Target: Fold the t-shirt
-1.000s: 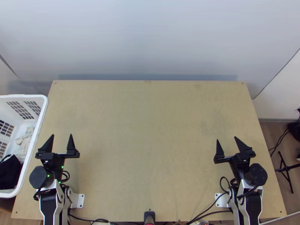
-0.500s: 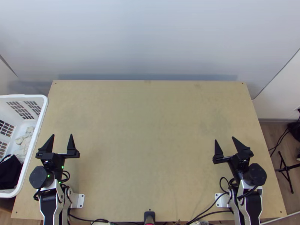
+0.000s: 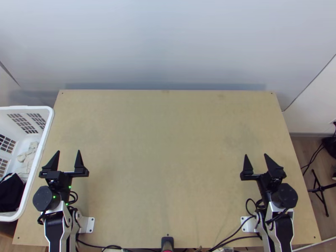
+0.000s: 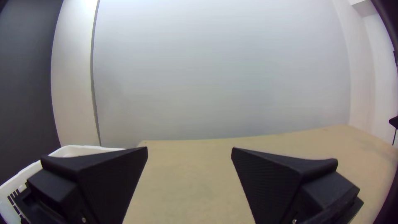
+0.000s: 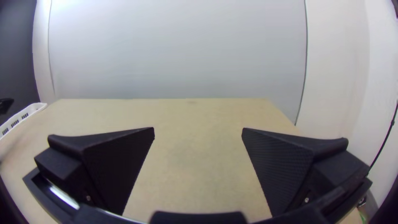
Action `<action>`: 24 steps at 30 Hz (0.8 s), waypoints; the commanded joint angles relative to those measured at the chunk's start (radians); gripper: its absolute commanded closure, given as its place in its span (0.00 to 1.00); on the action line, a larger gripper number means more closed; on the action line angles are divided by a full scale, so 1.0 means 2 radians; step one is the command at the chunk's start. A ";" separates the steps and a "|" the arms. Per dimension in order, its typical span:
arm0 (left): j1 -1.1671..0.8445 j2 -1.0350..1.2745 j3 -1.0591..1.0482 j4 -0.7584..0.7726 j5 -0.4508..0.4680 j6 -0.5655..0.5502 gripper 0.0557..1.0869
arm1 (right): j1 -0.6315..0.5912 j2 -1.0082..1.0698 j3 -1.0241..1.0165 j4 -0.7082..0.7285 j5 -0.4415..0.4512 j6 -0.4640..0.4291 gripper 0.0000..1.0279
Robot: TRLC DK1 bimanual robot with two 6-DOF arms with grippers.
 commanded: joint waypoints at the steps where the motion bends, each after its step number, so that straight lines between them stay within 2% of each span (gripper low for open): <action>1: 0.004 -0.001 0.002 0.013 -0.004 -0.001 0.05 | -0.006 0.000 0.002 0.008 0.051 0.023 0.04; 4: 0.010 -0.001 0.001 0.013 -0.005 0.016 0.05 | -0.029 0.000 0.002 0.006 0.081 0.012 0.04; 6: 0.015 -0.001 0.002 0.025 -0.007 0.015 0.05 | -0.045 0.000 0.003 0.008 0.081 0.008 0.04; 10: 0.017 -0.001 0.012 0.046 -0.018 0.016 0.05 | -0.036 0.000 0.015 0.008 0.081 -0.001 0.04; 17: -0.009 0.014 0.009 0.056 -0.018 0.010 0.05 | -0.005 0.014 -0.004 0.067 0.079 -0.017 0.07; 19: -0.024 0.038 0.016 0.053 -0.019 0.009 0.06 | 0.021 0.041 0.008 0.094 0.080 -0.023 0.11; 24: -0.014 0.097 0.082 0.008 -0.035 0.009 0.05 | 0.028 0.202 0.108 0.116 0.080 -0.025 0.08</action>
